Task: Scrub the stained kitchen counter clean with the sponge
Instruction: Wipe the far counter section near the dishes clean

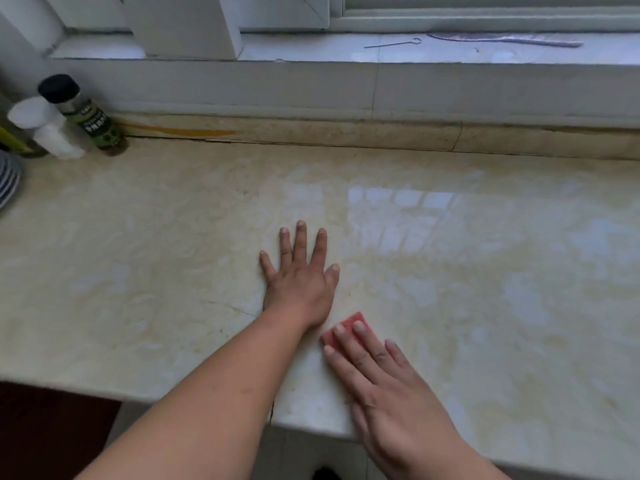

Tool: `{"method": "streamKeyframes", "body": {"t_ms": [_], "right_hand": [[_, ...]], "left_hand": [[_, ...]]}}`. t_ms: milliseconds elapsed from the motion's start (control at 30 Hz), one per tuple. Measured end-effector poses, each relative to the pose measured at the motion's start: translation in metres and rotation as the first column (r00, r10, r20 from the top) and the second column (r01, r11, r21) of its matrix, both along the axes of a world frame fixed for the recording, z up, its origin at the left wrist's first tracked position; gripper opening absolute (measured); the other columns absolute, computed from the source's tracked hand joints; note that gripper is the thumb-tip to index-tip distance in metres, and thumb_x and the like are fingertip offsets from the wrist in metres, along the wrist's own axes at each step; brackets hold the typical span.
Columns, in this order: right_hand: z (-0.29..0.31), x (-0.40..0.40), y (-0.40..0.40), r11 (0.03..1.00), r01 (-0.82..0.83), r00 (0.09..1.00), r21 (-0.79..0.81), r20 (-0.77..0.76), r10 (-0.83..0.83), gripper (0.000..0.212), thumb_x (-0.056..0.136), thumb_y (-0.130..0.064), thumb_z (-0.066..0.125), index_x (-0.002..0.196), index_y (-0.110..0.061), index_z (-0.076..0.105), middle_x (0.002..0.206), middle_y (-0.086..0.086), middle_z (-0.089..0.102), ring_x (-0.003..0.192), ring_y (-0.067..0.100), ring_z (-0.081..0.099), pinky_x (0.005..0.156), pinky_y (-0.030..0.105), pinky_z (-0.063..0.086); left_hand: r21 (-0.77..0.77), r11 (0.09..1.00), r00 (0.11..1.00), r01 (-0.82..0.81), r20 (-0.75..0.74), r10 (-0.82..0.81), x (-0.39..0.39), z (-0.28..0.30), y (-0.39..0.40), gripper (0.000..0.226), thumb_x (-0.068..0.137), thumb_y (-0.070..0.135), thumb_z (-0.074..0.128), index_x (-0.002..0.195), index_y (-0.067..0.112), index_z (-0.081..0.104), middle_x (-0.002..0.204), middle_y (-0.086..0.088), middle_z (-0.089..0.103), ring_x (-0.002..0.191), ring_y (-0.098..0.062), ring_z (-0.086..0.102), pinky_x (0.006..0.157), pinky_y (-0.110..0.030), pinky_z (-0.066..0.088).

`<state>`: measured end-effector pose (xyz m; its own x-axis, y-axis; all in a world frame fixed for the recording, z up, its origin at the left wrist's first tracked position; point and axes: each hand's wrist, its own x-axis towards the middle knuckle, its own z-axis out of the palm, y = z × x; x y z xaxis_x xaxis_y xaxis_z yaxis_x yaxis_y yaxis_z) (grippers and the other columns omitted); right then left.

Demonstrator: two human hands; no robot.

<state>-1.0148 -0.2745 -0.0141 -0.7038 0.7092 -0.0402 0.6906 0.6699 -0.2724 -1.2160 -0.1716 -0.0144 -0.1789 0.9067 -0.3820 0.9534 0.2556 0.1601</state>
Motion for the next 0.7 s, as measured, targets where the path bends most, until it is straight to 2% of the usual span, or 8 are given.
{"method": "streamKeyframes", "body": {"t_ms": [100, 233, 300, 367, 433, 533, 633, 700], "right_hand": [[0.0, 0.056, -0.003, 0.998, 0.048, 0.997, 0.045, 0.057, -0.051, 0.08, 0.078, -0.038, 0.05, 0.156, -0.03, 0.034, 0.166, -0.006, 0.024, 0.153, 0.018, 0.022, 0.111, 0.038, 0.029], [0.001, 0.13, -0.013, 0.918, 0.398, 0.914, -0.001, 0.085, -0.396, 0.077, 0.085, -0.037, 0.041, 0.159, -0.028, 0.022, 0.168, -0.007, 0.014, 0.154, 0.023, 0.019, 0.11, 0.038, 0.028], [-0.002, 0.133, -0.018, 0.833, 0.553, 0.831, -0.008, 0.078, -0.551, 0.075, 0.087, -0.04, 0.038, 0.159, -0.022, 0.024, 0.169, -0.007, 0.006, 0.154, 0.023, 0.011, 0.108, 0.04, 0.024], [-0.008, 0.103, -0.026, 0.804, 0.595, 0.801, 0.028, 0.06, -0.595, 0.072, 0.093, -0.045, 0.033, 0.157, -0.013, 0.028, 0.17, 0.0, 0.006, 0.155, 0.027, 0.008, 0.11, 0.044, 0.023], [-0.008, 0.052, -0.042, 0.864, 0.5, 0.865, 0.058, 0.004, -0.501, 0.073, 0.093, -0.045, 0.037, 0.156, -0.01, 0.032, 0.168, 0.006, 0.014, 0.154, 0.032, 0.014, 0.113, 0.042, 0.024], [-0.005, -0.035, -0.06, 0.965, 0.26, 0.965, 0.024, -0.049, -0.258, 0.076, 0.085, -0.042, 0.049, 0.155, -0.017, 0.036, 0.167, 0.005, 0.021, 0.153, 0.032, 0.021, 0.114, 0.046, 0.024], [-0.004, -0.083, -0.059, 0.996, 0.068, 0.997, -0.056, -0.025, -0.07, 0.073, 0.084, -0.042, 0.053, 0.154, -0.023, 0.04, 0.167, 0.002, 0.022, 0.154, 0.028, 0.017, 0.115, 0.046, 0.023], [-0.005, -0.074, -0.053, 0.999, -0.012, 1.0, -0.043, 0.008, 0.012, 0.075, 0.083, -0.042, 0.053, 0.155, -0.026, 0.037, 0.167, -0.002, 0.022, 0.155, 0.023, 0.015, 0.116, 0.044, 0.022]], "left_hand": [[-0.01, 0.999, 0.999, 0.038, -0.007, -0.038, -0.008, 0.002, -0.003, 0.069, 0.106, 0.059, 0.012, 0.16, 0.034, -0.023, 0.164, 0.001, -0.041, 0.15, -0.026, -0.039, 0.123, -0.061, -0.015], [0.021, 0.988, 0.987, 0.156, -0.04, -0.155, -0.029, 0.0, -0.012, 0.071, 0.103, 0.066, 0.008, 0.159, 0.038, -0.024, 0.163, 0.006, -0.042, 0.15, -0.019, -0.039, 0.126, -0.053, -0.013], [0.039, 0.98, 0.98, 0.193, -0.05, -0.191, -0.038, -0.002, -0.014, 0.07, 0.101, 0.068, 0.006, 0.158, 0.04, -0.025, 0.163, 0.008, -0.042, 0.15, -0.016, -0.039, 0.126, -0.051, -0.012], [0.067, 0.978, 0.98, 0.198, -0.04, -0.196, -0.04, -0.004, -0.015, 0.068, 0.103, 0.065, 0.007, 0.159, 0.04, -0.023, 0.163, 0.01, -0.04, 0.15, -0.014, -0.038, 0.126, -0.049, -0.013], [0.087, 0.979, 0.983, 0.183, -0.027, -0.181, -0.04, -0.004, -0.014, 0.067, 0.105, 0.058, 0.01, 0.161, 0.036, -0.02, 0.165, 0.01, -0.037, 0.151, -0.013, -0.035, 0.126, -0.048, -0.013], [0.094, 0.981, 0.985, 0.171, -0.025, -0.169, -0.039, -0.003, -0.013, 0.067, 0.108, 0.052, 0.015, 0.163, 0.031, -0.017, 0.167, 0.01, -0.033, 0.153, -0.013, -0.031, 0.127, -0.047, -0.012], [0.108, 0.98, 0.986, 0.168, -0.019, -0.167, -0.039, -0.003, -0.014, 0.065, 0.109, 0.05, 0.015, 0.163, 0.03, -0.015, 0.168, 0.01, -0.032, 0.154, -0.014, -0.029, 0.127, -0.047, -0.011], [0.119, 0.979, 0.986, 0.167, -0.013, -0.167, -0.04, -0.003, -0.014, 0.064, 0.109, 0.049, 0.015, 0.164, 0.03, -0.014, 0.168, 0.01, -0.031, 0.154, -0.013, -0.029, 0.127, -0.046, -0.011]]}}
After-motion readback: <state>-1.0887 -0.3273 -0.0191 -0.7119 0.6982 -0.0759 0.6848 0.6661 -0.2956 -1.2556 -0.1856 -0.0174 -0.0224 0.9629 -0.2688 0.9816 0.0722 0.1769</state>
